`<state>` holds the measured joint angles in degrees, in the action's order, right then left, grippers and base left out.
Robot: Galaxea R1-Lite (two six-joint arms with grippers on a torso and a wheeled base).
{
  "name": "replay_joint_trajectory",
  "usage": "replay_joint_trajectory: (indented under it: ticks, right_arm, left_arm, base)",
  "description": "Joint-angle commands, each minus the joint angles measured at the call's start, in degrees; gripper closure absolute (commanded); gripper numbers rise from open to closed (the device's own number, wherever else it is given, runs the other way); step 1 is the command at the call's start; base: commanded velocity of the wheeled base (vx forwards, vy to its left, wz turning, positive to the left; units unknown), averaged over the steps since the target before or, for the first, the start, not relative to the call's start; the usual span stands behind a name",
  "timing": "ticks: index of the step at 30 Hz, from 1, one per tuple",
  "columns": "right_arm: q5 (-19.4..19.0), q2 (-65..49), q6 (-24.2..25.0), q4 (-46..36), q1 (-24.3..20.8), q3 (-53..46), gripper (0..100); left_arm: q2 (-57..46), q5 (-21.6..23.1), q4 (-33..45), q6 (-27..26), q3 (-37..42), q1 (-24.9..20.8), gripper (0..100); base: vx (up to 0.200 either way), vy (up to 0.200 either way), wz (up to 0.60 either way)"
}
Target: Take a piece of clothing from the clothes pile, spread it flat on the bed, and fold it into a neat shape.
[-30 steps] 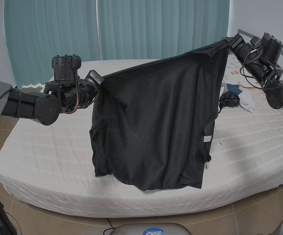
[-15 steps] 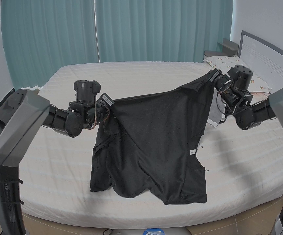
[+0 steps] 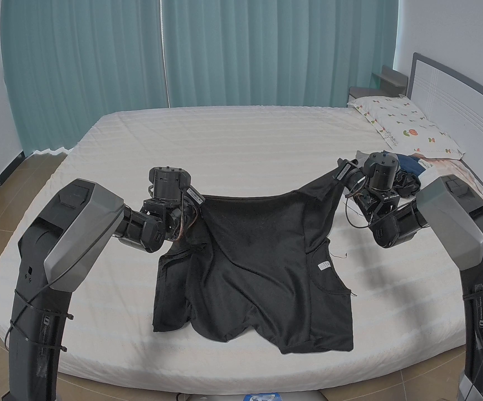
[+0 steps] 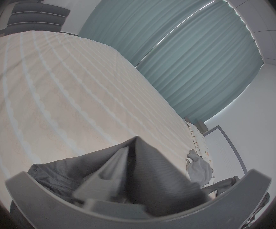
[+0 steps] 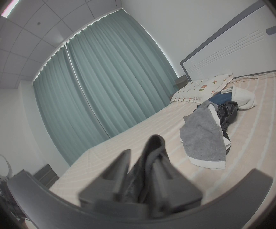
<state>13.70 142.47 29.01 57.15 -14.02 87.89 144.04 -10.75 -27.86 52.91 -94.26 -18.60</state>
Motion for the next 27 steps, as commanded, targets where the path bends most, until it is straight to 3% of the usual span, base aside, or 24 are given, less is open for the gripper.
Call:
replay_joint_trajectory:
  ticks: [1, 8, 12, 16, 24, 27]
  right_arm:
    - [-0.3, 5.8, -4.3, -0.5, -0.1, 0.0, 0]
    - [0.3, 9.1, -6.6, -0.8, 1.1, -0.2, 0]
    - [0.4, 7.8, -6.8, -2.3, 2.6, -3.4, 0]
    - [-1.0, 5.7, -6.9, -2.7, 3.7, -7.9, 0]
    - [-4.8, 0.4, -6.8, -2.7, 4.8, -15.7, 0]
    - [-9.0, -3.4, -6.2, -1.4, 4.4, -24.4, 0]
  left_arm:
    - [4.4, -0.1, 0.4, -0.3, -2.6, 0.1, 0]
    - [6.9, -4.0, 3.2, -1.0, -4.8, 1.2, 0]
    - [9.0, -7.5, 3.5, -7.4, -5.1, 3.0, 0]
    - [9.1, -8.9, 5.0, -9.1, -5.8, 4.4, 0]
    - [4.4, -6.3, 10.8, -8.8, -5.5, 5.9, 0]
    - [-0.5, 0.9, 16.4, -6.8, -5.4, 6.6, 0]
  base:
    - [0.000, 0.000, 0.00]
    - [0.000, 0.000, 0.00]
    - [0.000, 0.000, 0.00]
    - [0.000, 0.000, 0.00]
    - [0.000, 0.000, 0.00]
    - [0.000, 0.000, 0.00]
